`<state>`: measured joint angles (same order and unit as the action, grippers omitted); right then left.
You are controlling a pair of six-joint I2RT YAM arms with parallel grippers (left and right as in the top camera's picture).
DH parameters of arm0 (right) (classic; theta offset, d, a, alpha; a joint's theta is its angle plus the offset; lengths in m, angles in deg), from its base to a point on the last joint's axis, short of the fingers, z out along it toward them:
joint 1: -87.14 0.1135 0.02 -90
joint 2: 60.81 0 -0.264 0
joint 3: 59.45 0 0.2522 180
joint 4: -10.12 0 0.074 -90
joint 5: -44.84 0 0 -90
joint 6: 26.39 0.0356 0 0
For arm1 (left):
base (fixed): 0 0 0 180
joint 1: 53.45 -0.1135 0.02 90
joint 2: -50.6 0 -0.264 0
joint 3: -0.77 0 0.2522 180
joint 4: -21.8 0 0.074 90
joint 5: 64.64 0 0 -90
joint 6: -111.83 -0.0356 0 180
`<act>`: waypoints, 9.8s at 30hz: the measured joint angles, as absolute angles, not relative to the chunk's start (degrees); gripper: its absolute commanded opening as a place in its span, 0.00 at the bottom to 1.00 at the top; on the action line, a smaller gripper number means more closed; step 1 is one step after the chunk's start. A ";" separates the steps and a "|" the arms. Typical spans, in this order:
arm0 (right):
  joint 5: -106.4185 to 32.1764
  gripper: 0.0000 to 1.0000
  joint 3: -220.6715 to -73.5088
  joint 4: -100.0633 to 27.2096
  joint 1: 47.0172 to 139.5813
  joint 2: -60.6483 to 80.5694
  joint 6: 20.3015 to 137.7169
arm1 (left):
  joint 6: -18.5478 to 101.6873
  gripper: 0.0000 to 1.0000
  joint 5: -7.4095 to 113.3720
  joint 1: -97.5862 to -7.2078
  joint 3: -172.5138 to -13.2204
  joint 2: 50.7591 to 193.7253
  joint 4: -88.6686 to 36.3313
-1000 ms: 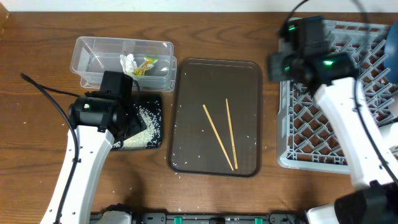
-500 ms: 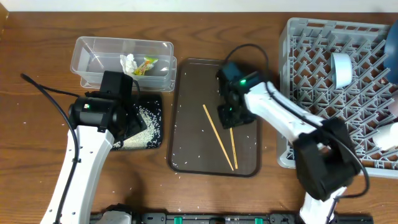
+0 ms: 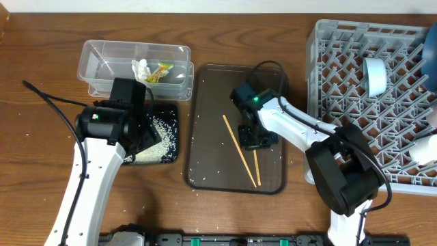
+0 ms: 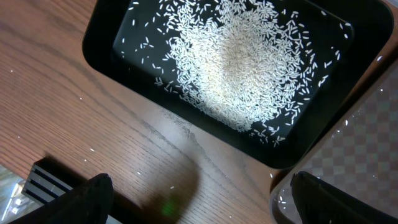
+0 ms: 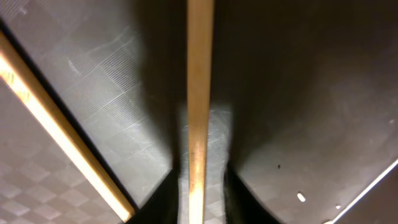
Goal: Sort waste into correct bins and load items into the dishwasher rack
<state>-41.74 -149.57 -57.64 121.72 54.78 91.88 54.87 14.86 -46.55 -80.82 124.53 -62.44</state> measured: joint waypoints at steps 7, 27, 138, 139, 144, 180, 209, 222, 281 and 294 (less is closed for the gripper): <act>-41.61 0.01 -150.10 -57.40 121.09 54.63 91.75 | 54.87 0.94 14.86 -46.55 -80.82 124.53 -62.44; -49.96 0.01 -160.67 -72.52 96.41 33.60 77.28 | 54.87 0.94 14.86 -46.55 -80.82 124.53 -62.42; -48.78 0.43 -148.35 -55.58 91.85 31.57 75.71 | 53.06 0.99 18.21 -46.55 -80.82 124.55 -57.02; -47.65 0.43 -148.35 -55.50 90.99 30.63 75.18 | 51.96 0.98 19.52 -46.55 -80.82 124.55 -55.62; -40.69 0.66 -148.35 -54.38 87.19 28.64 73.09 | 44.42 0.99 26.91 -45.15 -80.82 124.55 -47.45; -37.55 0.99 -118.03 -51.45 84.83 -25.28 67.49 | 33.78 0.98 31.45 -41.48 -61.87 79.65 -46.07; -40.98 0.99 -112.68 -54.67 85.77 -40.93 65.92 | 33.78 0.98 31.45 -41.48 -61.76 77.12 -45.92; -40.65 0.99 -85.18 -13.82 89.05 -59.91 65.65 | 33.78 0.98 31.45 -41.48 -61.55 77.12 -45.89; -40.80 0.99 -73.60 -7.30 89.05 -60.08 65.68 | 33.56 0.98 31.47 -46.99 -37.11 62.67 -25.20; -40.83 0.99 -73.60 -7.30 89.05 -60.08 65.68 | 29.19 0.98 31.65 -51.45 -15.12 51.28 5.60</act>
